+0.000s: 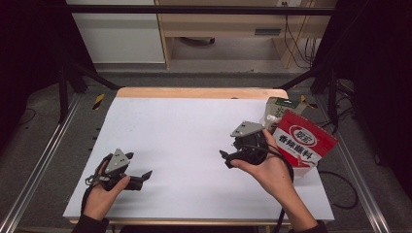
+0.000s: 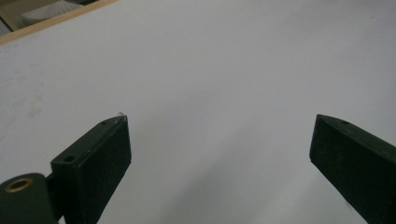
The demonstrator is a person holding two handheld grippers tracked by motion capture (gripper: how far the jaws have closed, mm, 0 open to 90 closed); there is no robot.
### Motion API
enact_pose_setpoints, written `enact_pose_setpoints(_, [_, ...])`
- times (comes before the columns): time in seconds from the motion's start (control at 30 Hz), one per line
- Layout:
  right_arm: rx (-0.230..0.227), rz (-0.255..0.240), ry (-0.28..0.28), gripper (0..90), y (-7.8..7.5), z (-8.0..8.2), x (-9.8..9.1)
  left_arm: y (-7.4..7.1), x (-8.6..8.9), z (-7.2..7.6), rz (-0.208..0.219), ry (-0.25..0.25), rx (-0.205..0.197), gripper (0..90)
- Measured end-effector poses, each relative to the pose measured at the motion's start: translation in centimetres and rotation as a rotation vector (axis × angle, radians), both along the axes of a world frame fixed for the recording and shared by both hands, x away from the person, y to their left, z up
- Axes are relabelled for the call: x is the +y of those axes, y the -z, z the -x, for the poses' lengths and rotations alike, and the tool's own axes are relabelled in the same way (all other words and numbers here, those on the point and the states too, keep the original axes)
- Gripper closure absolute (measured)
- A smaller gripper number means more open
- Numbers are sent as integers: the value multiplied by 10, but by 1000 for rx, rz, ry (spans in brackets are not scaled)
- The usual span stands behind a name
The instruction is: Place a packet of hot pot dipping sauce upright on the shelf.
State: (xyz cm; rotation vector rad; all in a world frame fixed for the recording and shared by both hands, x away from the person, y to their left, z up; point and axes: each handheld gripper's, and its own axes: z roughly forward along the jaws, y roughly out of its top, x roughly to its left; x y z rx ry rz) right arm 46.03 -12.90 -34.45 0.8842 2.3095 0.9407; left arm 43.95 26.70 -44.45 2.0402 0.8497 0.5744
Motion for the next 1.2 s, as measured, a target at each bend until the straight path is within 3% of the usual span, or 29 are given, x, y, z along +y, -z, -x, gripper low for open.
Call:
enact_pose_setpoints(0.4, [71,-23,-10,81,48,1,6,0,1,0,2,-2,-1,52])
enact_pose_setpoints(0.53, [77,-28,-11,85,59,2,6,0,0,0,1,-1,0,53])
enact_pose_setpoints(1.2, [106,-109,44,75,98,-2,0,0,0,0,-5,-2,-1,52])
